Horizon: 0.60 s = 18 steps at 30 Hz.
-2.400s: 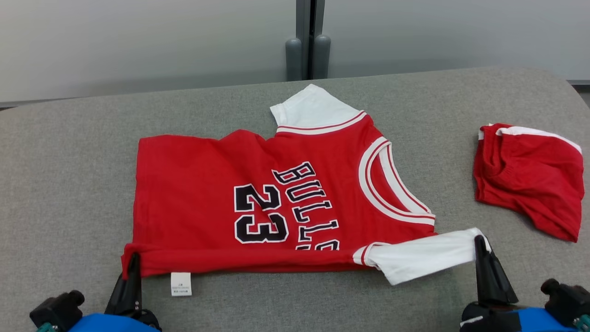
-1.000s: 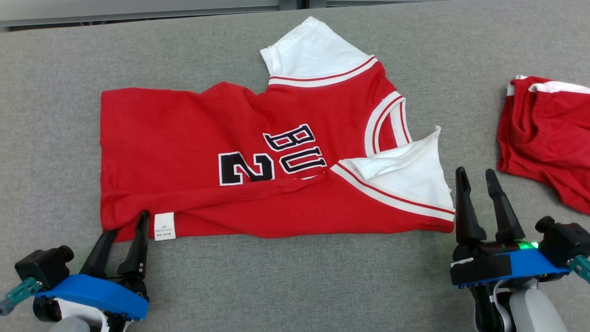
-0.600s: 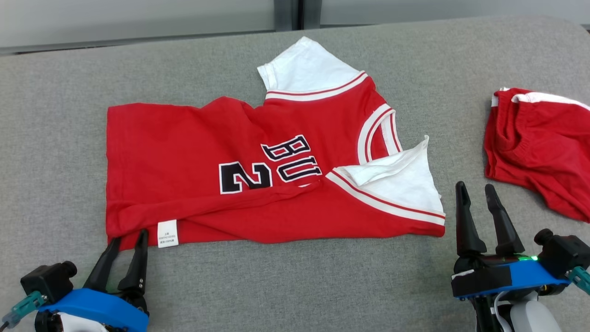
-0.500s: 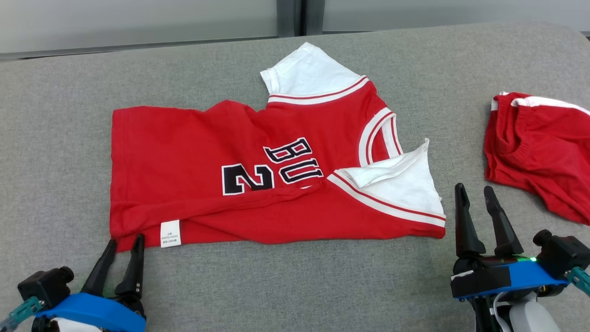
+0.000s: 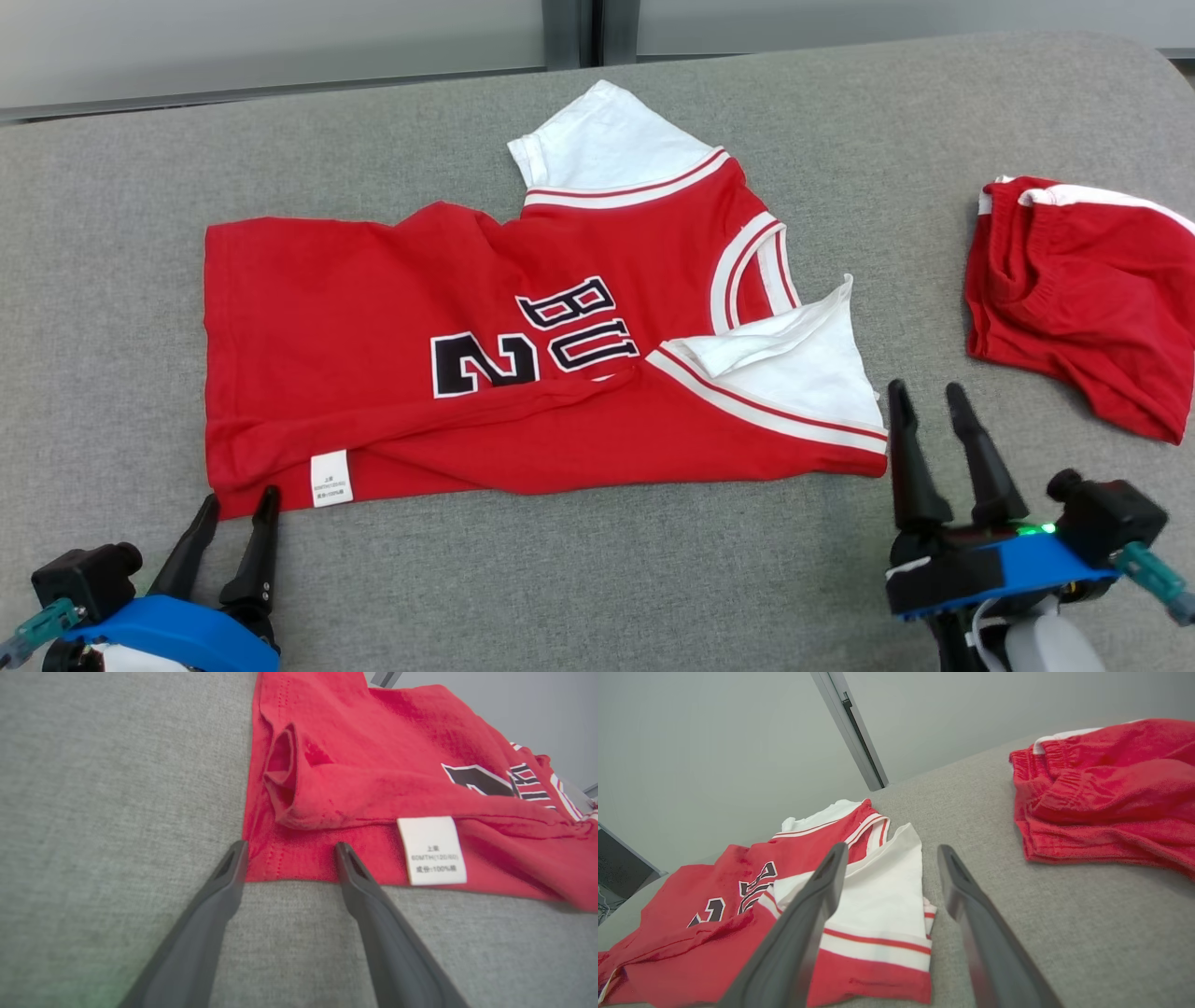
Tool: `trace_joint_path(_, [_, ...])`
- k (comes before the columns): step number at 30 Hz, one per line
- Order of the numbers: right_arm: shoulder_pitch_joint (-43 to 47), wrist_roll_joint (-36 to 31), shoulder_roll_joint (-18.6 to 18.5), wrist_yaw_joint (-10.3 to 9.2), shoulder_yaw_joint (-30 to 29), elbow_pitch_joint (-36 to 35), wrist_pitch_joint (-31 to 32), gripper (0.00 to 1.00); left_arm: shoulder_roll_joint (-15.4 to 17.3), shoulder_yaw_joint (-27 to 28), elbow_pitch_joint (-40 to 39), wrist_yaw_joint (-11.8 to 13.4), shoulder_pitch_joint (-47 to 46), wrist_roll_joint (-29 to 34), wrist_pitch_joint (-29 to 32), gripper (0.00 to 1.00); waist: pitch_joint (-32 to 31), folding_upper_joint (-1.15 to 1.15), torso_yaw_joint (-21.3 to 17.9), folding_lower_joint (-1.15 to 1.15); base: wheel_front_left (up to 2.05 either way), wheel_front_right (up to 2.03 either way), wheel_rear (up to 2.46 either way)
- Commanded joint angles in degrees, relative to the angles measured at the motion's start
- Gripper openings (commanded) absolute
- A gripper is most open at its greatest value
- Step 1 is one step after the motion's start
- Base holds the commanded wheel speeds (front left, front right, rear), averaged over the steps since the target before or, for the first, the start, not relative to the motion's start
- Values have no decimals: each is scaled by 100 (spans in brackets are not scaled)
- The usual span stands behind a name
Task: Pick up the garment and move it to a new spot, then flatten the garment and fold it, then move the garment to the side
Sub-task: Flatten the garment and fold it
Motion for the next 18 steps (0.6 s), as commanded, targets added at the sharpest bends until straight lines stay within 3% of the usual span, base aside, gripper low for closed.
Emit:
trace_joint_path(1, [87,-70,-24,0,69,82,-20,100,-155,-349,412,24,229,-137,239,23,-11,1,-9,1,0,0,0])
trace_joint_path(2, [133,-122,-23,0,147,169,-20,100,-163,-433,485,24,215,-202,243,0,-21,1,-8,1,0,0,0])
trace_joint_path(6, [205,-351,-28,0,366,514,-20,100,-174,-745,560,16,128,-379,255,0,-55,1,6,1,0,0,0])
trace_joint_path(18, [-132,-187,-23,0,466,1644,-6,100,-125,-662,198,9,57,-389,227,0,-46,1,156,1,0,0,0])
